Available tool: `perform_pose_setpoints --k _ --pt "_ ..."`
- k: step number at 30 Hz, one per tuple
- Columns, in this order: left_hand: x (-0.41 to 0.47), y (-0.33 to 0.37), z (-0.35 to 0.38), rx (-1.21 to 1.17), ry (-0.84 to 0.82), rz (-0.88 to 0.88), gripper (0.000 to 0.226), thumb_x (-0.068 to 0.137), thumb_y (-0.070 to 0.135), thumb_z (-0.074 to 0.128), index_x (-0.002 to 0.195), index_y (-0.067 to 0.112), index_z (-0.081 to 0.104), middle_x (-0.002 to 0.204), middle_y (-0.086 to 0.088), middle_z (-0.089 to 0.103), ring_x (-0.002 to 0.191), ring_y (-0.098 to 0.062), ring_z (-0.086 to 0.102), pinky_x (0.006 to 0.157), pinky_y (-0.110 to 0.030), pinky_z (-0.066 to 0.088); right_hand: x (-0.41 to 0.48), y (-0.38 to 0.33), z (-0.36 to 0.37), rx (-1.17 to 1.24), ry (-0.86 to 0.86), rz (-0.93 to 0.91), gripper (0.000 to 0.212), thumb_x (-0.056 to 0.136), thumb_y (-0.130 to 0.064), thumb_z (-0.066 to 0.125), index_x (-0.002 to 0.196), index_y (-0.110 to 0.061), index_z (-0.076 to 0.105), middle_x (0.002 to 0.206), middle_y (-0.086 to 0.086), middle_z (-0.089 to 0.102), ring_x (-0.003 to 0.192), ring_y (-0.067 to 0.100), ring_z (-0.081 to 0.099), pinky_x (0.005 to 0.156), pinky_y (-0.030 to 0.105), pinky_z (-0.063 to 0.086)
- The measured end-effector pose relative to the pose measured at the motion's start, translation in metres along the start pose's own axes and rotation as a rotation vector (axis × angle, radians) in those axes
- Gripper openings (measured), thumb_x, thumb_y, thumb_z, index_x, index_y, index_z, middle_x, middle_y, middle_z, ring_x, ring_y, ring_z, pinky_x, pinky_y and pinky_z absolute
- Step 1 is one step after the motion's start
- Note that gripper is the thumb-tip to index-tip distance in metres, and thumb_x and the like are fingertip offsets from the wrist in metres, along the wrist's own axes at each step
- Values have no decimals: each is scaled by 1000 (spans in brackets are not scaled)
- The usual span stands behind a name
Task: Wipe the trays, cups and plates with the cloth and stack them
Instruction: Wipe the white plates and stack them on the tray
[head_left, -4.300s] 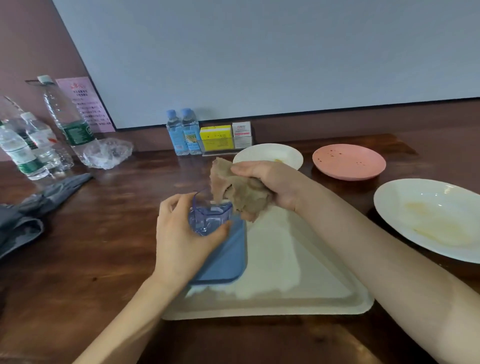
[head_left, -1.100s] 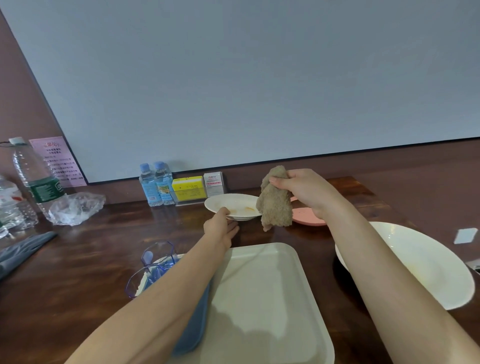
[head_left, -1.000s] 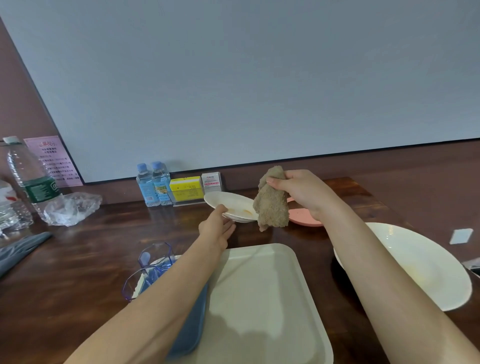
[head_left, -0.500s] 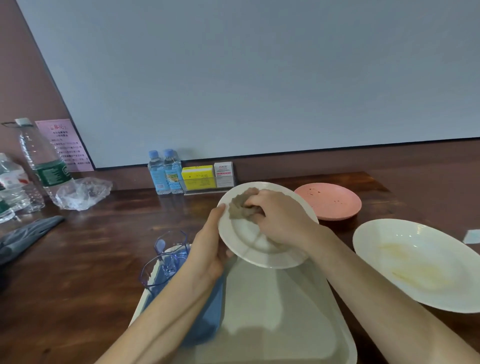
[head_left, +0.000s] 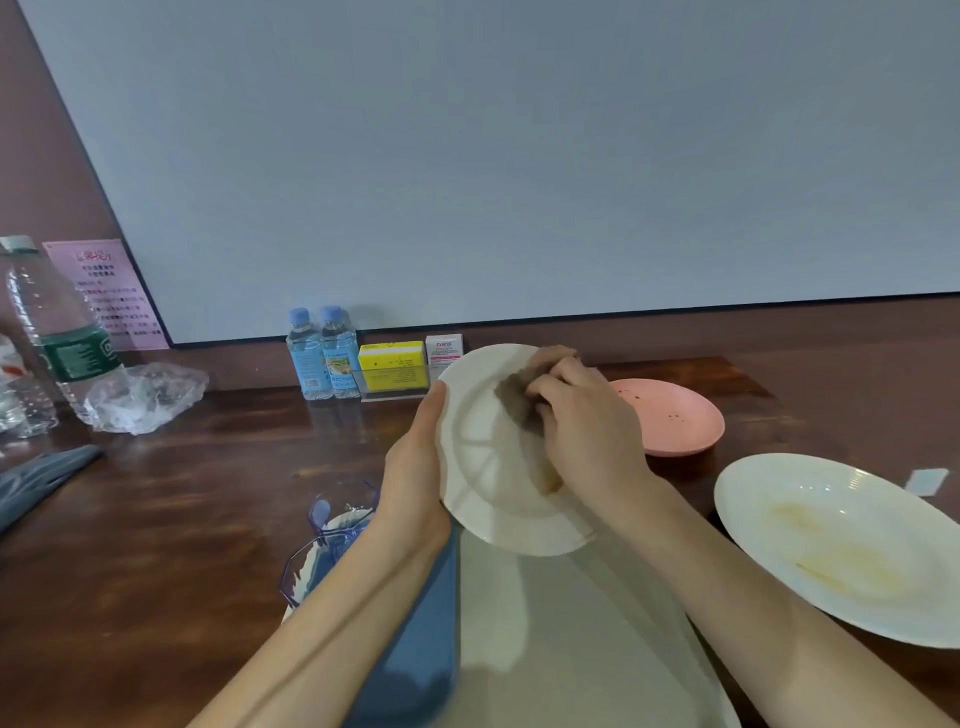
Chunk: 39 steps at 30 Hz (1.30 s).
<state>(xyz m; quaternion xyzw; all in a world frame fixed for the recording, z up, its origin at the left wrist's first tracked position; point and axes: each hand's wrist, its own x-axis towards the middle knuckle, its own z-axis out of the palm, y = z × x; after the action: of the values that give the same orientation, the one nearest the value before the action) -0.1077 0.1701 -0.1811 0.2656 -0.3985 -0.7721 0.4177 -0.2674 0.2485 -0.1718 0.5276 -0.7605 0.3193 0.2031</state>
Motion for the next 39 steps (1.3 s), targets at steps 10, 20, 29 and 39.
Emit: perform_pose_setpoints --k 10,20,29,39 --pt "13 3 13 -270 -114 -180 49 102 40 66 133 3 72 134 -21 72 125 -34 70 118 -49 47 -7 -17 12 219 -2 -200 20 98 -16 63 115 -23 71 121 -8 64 116 15 60 86 39 55" --pt "11 -9 14 -42 -34 -59 29 94 49 78 101 23 88 113 -11 82 109 -29 78 105 -48 58 -2 4 15 150 13 -87 30 92 -4 65 117 -21 70 124 -6 61 116 20 59 90 36 54" --pt "22 -7 2 -138 -30 -119 62 74 52 93 121 13 82 132 -20 74 123 -38 72 113 -57 52 -14 -31 -13 153 -448 -300 20 86 -7 62 96 -23 67 98 -7 66 88 22 61 75 42 54" --pt "-2 -6 0 -44 -77 -105 63 86 54 82 134 14 74 135 -16 73 126 -32 70 116 -52 49 -4 -15 -15 188 -20 -144 18 94 -11 65 104 -24 73 115 -9 65 105 18 63 83 41 55"
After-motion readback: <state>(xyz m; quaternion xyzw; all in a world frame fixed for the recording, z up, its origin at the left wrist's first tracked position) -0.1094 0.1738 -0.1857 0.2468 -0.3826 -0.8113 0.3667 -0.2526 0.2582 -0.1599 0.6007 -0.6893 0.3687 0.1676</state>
